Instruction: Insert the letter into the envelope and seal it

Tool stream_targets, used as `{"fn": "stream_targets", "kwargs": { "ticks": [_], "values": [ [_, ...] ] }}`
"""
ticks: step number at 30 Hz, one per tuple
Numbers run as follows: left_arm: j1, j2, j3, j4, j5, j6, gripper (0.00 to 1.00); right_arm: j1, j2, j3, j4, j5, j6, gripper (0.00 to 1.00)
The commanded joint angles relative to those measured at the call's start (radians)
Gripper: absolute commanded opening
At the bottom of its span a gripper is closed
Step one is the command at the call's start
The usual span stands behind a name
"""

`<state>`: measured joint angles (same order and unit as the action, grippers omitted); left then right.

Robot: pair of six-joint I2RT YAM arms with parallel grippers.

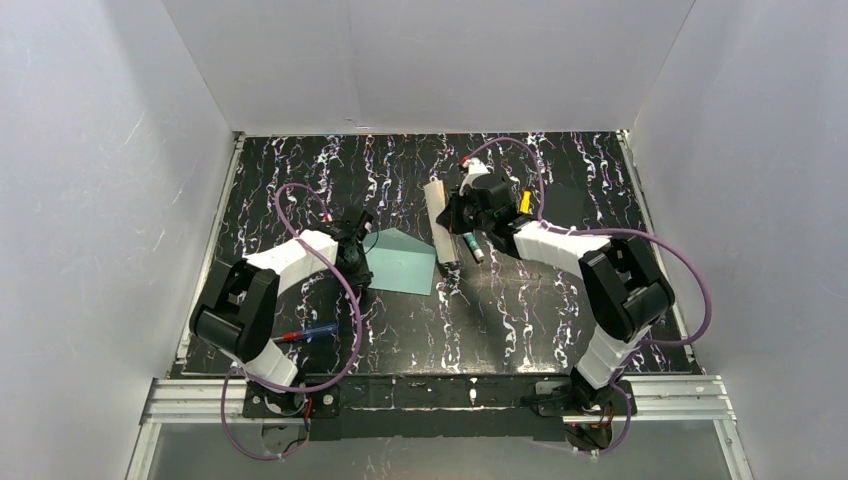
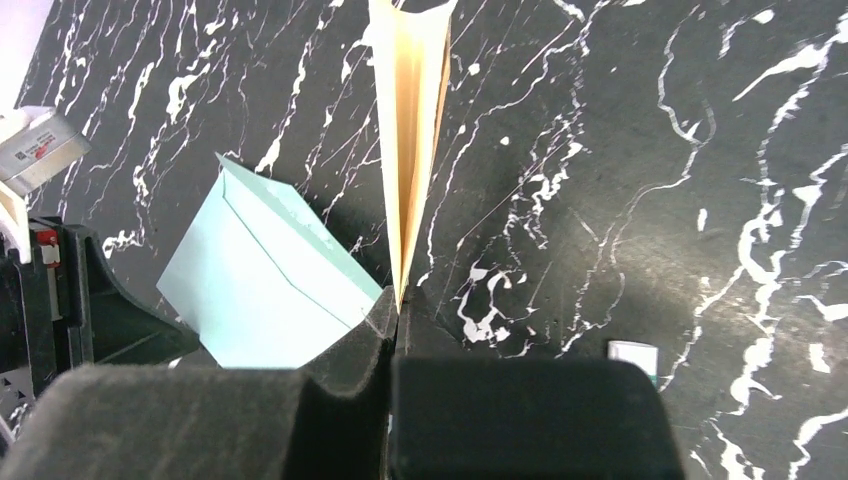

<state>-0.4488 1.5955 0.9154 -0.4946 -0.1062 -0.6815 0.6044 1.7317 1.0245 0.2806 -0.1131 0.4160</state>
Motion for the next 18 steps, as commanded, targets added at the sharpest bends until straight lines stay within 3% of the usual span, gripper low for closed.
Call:
{"fn": "stream_targets", "kwargs": {
  "ticks": [1, 7, 13, 18],
  "values": [
    [0.001, 0.018, 0.019, -0.045, -0.114, -0.004, 0.22, -0.006, -0.088, 0.026, -0.002, 0.069, -0.044, 0.01],
    [0.009, 0.070, 0.044, 0.013, -0.114, 0.038, 0.16, -0.008, -0.004, 0.136, -0.008, 0.137, -0.122, 0.01],
    [0.029, 0.081, 0.041, -0.017, -0.107, 0.045, 0.14, -0.008, 0.173, 0.279, 0.035, 0.053, -0.108, 0.01],
    [0.056, 0.081, 0.042, 0.010, -0.044, 0.087, 0.15, -0.004, 0.218, 0.321, -0.012, 0.036, -0.103, 0.01]
  ]
}}
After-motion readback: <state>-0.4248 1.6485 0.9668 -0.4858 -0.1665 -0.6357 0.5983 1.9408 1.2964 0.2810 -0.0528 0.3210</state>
